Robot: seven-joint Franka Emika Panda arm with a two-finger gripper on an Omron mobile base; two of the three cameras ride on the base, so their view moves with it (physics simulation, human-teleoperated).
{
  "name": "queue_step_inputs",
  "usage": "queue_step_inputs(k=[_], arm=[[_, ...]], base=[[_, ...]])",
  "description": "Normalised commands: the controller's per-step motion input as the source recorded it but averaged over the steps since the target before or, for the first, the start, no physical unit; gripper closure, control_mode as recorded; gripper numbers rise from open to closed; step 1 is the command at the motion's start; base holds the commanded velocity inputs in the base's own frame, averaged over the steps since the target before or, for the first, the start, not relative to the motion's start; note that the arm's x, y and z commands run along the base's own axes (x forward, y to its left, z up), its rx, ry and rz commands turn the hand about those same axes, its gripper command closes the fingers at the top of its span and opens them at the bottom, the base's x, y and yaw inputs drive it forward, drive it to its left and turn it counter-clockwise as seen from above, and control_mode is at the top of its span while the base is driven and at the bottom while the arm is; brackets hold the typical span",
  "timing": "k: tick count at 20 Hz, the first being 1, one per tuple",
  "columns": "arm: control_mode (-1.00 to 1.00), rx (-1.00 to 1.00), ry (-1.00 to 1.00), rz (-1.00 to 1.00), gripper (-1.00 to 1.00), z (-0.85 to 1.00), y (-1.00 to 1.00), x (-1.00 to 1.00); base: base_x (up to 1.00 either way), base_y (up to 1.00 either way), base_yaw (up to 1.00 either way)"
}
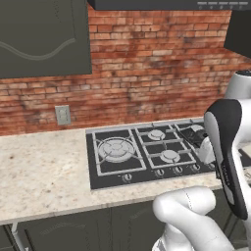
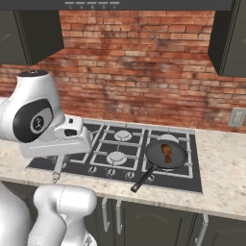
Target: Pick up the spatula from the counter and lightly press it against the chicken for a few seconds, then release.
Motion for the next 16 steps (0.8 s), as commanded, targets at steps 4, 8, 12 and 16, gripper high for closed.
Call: queue_step_inputs(k=[4, 8, 12, 16], arm=[[-1.00, -0.03, 0.00, 0.14, 1.00, 0.00, -0.39, -0.14], [-1.00, -0.05, 0.00, 0.14, 1.00, 0.00, -0.49, -0.16], [-1.00, -0.02, 0.06, 0.13, 1.00, 0.06, -0.50, -0.08], [-1.00, 0.00, 0.14, 0.14, 1.00, 0.18, -0.59, -0.06]], base=[[0.00, 0.00, 0.00], [0.00, 0.00, 0.00], [0.00, 0.00, 0.00], [0.00, 0.00, 0.00]])
